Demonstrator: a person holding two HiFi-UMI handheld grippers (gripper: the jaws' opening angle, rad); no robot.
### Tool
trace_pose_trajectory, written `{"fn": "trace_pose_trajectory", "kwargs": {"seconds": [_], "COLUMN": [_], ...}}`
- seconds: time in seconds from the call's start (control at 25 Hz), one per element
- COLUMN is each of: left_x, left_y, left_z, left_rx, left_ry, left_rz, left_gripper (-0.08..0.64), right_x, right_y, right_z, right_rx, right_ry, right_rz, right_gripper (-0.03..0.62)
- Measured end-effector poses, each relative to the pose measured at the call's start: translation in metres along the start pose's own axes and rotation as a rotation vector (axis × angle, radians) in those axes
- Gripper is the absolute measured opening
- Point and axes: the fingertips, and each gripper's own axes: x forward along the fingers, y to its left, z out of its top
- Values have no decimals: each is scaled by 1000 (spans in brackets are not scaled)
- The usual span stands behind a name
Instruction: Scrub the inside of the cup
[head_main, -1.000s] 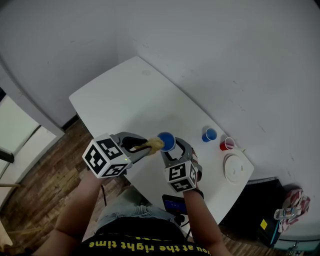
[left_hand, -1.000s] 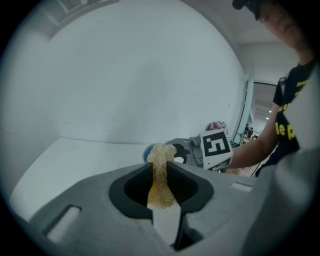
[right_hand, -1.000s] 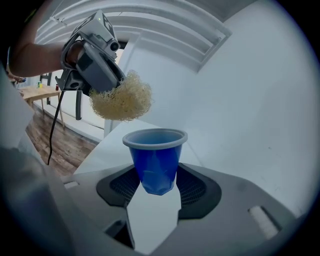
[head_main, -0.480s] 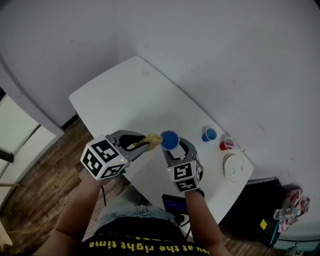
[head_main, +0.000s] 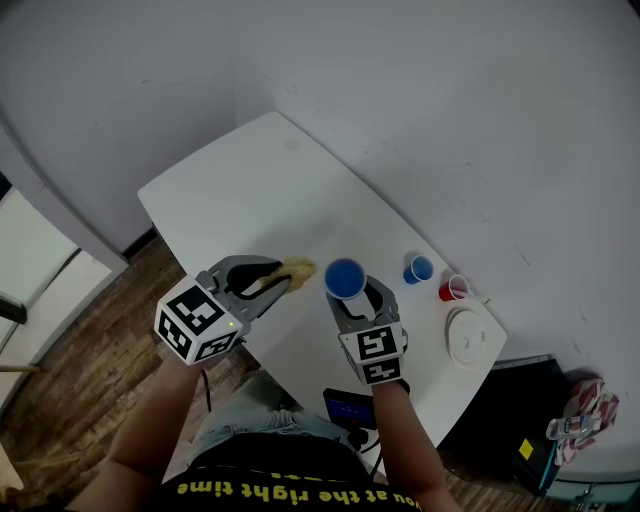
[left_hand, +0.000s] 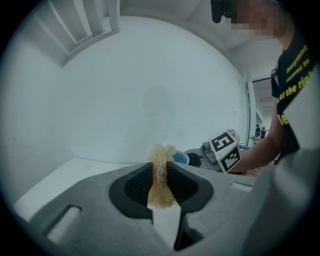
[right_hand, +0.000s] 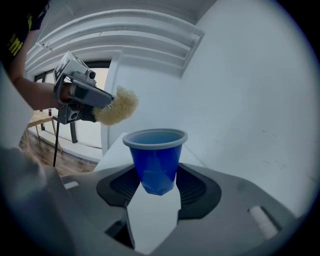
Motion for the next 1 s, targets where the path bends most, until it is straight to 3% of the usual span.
{"fn": "trace_pose_trajectory", "kwargs": {"seconds": [0.68,1.0], "left_x": [-27,-37], "left_y": [20,30], "left_z": [-8,-18], "left_rx": [38,19], "left_ry": [-136,-174], "left_rz": [115,162], "left_gripper": [88,87], "right_x": [-10,-15], "right_y": [-1,-2], "right_z": [4,10], "right_rx": [88,119], "right_ry": [-67,-102], "right_rz": [30,32], "right_gripper": [235,233]}}
